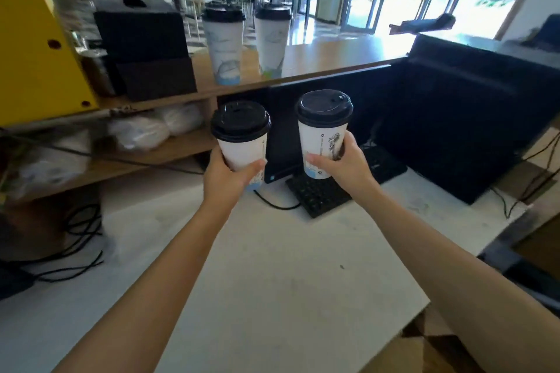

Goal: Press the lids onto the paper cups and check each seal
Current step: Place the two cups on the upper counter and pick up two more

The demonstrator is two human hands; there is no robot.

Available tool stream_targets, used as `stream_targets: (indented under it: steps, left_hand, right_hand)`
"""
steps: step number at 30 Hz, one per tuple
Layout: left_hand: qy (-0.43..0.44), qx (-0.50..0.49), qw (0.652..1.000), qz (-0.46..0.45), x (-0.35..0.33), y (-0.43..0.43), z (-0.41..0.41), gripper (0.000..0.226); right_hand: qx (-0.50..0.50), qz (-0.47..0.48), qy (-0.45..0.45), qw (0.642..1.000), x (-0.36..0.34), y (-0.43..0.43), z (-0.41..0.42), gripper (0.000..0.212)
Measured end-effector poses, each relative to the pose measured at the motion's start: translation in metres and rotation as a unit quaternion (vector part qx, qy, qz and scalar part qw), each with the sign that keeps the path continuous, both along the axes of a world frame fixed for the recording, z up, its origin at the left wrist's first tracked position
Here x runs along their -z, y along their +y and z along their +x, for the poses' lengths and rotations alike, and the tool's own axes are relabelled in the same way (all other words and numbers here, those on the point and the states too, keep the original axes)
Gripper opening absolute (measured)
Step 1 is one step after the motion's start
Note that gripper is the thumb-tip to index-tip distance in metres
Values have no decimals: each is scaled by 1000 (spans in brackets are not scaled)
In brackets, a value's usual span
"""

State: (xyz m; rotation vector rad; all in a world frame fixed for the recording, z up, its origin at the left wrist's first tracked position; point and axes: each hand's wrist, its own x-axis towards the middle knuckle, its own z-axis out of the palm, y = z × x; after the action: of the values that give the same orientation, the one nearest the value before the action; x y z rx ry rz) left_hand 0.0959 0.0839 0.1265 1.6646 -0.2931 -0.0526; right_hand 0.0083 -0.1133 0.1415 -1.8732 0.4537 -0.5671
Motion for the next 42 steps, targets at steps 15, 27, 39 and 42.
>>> stream_targets:
  steps: [15, 27, 39, 42]
  left_hand:
    - [-30, 42, 999, 8, -110, -178, 54, 62]
    - [-9, -5, 999, 48, -128, -276, 152, 66]
    - [-4, -25, 999, 24, -103, -307, 207, 66]
    - [-21, -42, 998, 41, -100, -309, 208, 70]
  right_hand:
    - [17, 23, -57, 998, -95, -161, 66, 65]
    - [-27, 20, -55, 998, -117, -243, 191, 68]
    - [-28, 10, -34, 999, -75, -277, 266, 69]
    - [-23, 4, -38, 999, -68, -280, 268, 67]
